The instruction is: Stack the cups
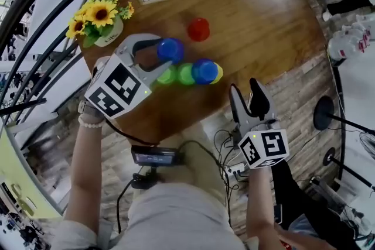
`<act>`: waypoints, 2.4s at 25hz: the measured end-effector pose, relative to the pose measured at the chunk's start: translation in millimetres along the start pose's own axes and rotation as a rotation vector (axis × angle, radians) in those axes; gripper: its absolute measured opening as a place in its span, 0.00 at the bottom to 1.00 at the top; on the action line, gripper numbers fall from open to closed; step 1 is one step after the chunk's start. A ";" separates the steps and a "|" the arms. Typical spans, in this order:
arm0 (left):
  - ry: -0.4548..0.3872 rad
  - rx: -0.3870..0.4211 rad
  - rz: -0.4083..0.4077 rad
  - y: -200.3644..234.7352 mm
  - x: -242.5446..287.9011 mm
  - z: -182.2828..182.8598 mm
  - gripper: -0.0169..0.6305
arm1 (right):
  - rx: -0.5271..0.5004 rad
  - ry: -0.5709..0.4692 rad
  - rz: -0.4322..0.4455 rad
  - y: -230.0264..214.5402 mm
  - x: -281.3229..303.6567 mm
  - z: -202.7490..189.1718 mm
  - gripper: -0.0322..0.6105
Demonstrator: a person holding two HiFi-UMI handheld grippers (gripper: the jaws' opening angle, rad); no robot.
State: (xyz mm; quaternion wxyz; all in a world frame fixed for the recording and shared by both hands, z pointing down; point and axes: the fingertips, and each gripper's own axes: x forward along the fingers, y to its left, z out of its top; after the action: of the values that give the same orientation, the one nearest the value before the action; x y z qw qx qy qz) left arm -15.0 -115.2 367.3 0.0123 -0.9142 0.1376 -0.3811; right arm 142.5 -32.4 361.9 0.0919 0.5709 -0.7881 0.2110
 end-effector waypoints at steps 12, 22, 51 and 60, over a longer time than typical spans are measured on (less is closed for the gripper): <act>0.011 -0.011 -0.049 -30.4 -8.5 -2.5 0.32 | -0.010 0.014 0.020 4.0 1.7 -2.9 0.40; 0.034 -0.015 -0.092 -49.0 -2.5 -10.0 0.33 | -0.003 0.017 0.019 3.6 -0.9 -6.9 0.40; -0.106 -0.132 0.023 -37.7 -29.4 -3.6 0.37 | -0.084 0.019 0.032 -20.2 12.4 10.2 0.40; -0.205 -0.239 0.139 -31.1 -49.5 -7.1 0.36 | -0.198 0.063 0.134 -28.6 58.6 22.2 0.40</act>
State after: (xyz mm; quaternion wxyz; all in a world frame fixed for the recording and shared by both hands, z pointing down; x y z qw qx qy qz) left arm -45.7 -71.8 342.0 -0.0563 -0.9315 0.2430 -0.2648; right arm 152.0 -100.0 371.2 0.1584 0.4982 -0.8382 0.1556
